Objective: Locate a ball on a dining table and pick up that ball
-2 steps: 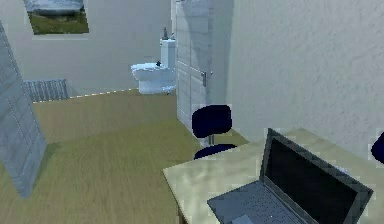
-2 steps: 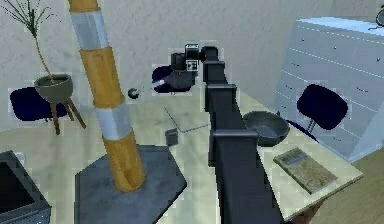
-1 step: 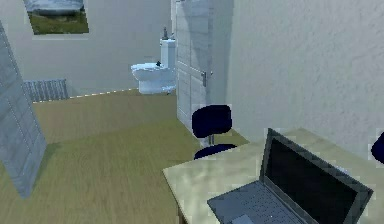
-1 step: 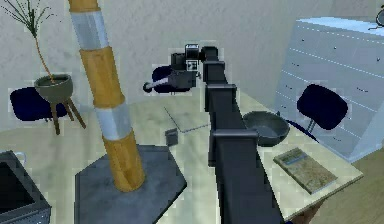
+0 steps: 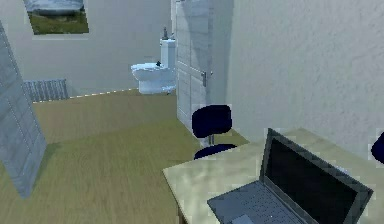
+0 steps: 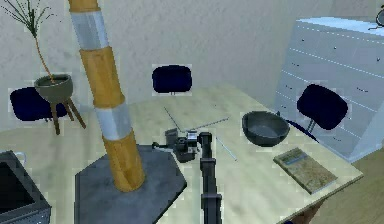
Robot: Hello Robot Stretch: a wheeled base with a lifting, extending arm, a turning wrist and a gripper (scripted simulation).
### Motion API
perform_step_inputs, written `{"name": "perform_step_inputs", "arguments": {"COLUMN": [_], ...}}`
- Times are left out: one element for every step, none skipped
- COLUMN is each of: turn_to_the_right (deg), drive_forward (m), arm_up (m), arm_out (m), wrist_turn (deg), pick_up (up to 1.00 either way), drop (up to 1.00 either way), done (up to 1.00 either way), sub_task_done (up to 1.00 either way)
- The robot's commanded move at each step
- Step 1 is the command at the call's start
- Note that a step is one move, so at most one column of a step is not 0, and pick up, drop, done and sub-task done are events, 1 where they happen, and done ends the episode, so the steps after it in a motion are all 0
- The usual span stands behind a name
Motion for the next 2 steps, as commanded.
{"name": "perform_step_inputs", "arguments": {"turn_to_the_right": [0.0, 0.0], "drive_forward": [0.0, 0.0], "arm_up": [0.0, 0.1], "arm_out": [0.0, 0.0], "wrist_turn": [0.0, 0.0], "pick_up": [1.0, 0.0], "drop": [0.0, 0.0], "done": [0.0, 0.0], "sub_task_done": [0.0, 0.0]}}
